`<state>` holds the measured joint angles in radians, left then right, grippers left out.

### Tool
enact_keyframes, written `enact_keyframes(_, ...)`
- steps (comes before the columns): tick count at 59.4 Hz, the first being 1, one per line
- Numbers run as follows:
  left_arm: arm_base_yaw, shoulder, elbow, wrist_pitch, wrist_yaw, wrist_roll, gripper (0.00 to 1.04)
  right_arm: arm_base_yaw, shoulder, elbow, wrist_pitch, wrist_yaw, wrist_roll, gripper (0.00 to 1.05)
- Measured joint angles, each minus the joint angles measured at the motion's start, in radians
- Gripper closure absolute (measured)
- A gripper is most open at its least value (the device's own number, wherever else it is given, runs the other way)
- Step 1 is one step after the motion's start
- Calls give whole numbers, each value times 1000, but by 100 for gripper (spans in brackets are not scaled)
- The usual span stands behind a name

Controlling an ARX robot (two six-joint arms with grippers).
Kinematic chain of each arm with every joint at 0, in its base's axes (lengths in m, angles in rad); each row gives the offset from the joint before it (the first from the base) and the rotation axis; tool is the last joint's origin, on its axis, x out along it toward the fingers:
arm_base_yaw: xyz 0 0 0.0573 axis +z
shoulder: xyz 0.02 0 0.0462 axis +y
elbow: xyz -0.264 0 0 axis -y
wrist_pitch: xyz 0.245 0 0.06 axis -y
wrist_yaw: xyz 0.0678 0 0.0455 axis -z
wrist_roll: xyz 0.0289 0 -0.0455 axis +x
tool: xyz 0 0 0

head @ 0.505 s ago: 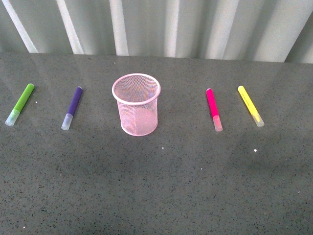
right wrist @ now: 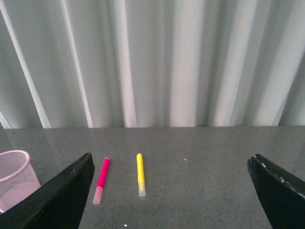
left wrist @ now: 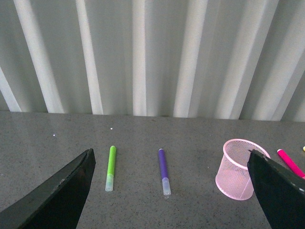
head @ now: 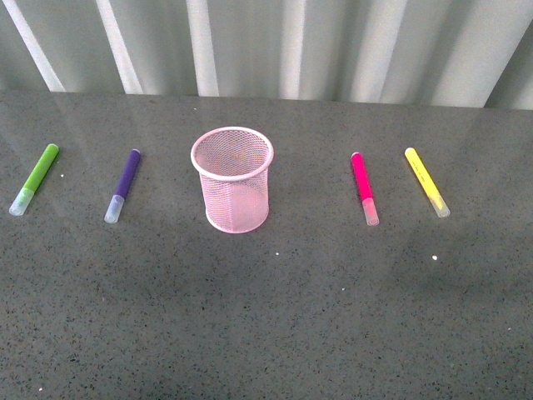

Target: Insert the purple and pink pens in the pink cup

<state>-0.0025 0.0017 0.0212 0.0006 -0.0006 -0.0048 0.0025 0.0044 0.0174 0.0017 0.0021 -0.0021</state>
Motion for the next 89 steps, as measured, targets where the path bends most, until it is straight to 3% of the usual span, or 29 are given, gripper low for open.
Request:
enact_keyframes(50, 0, 0, 0, 0, 0, 0, 7, 0, 0, 0, 0, 0, 0, 7)
enact_keyframes(52, -15, 18, 8, -29, -47, -14, 7, 0, 0, 0, 0, 0, 0, 7)
enact_keyframes(55, -72, 133, 69, -186, -240, -103, 7, 0, 0, 0, 0, 0, 0, 7)
enact_keyframes(57, -72, 261, 85, -178, -331, -152, 7, 0, 0, 0, 0, 0, 0, 7)
enact_keyframes(72, 8, 949, 275, 323, -156, -185, 7, 0, 0, 0, 0, 0, 0, 7)
enact_keyframes(79, -17, 1206, 435, 329, -111, -142, 7, 0, 0, 0, 0, 0, 0, 7)
enact_keyframes(89, -46, 1495, 683, 320, -159, -110, 7, 0, 0, 0, 0, 0, 0, 7)
